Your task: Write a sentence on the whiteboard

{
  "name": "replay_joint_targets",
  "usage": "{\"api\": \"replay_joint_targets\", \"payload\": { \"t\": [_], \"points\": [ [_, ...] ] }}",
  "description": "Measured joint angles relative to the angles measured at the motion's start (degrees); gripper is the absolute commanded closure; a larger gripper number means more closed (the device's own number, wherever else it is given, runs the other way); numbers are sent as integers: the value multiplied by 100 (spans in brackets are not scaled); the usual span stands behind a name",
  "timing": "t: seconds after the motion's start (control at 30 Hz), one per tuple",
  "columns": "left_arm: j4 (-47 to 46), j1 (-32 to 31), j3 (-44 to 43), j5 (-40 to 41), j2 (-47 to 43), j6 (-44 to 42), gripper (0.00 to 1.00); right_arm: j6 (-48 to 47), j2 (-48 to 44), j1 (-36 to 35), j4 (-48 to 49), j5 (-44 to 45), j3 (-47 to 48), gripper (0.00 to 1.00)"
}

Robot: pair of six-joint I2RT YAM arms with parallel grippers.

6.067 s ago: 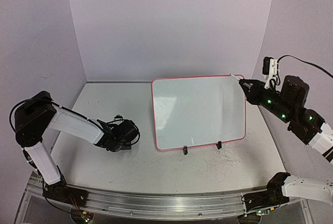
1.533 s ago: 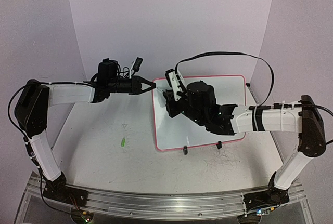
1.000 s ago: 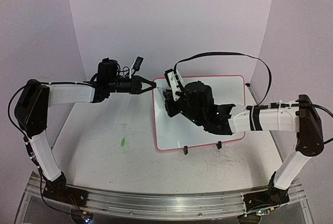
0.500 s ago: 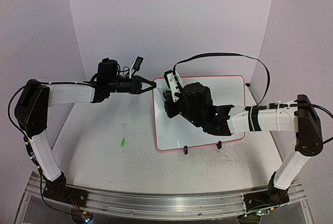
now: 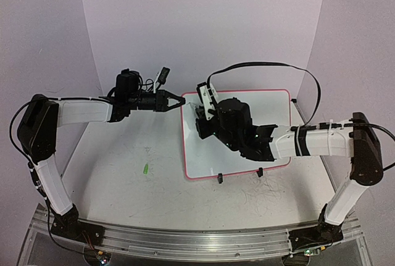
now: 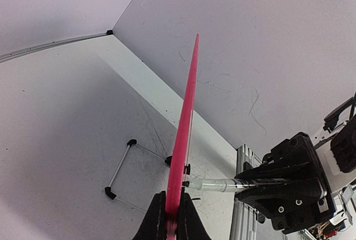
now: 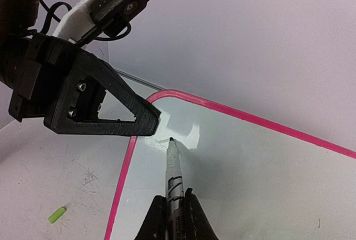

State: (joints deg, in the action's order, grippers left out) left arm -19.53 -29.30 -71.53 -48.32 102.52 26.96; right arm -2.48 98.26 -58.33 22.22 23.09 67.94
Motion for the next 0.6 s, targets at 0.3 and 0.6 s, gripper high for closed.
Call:
{"api": "replay_joint_targets", "payload": {
  "t": [0.3,0.6],
  "points": [
    [0,0,0,-1,0,-2,100,52,-12,22,97,33,-43,100],
    [-4,0,0,-6,0,-2,100,-94,-208,56,322,-395,-404,100]
  ]
}}
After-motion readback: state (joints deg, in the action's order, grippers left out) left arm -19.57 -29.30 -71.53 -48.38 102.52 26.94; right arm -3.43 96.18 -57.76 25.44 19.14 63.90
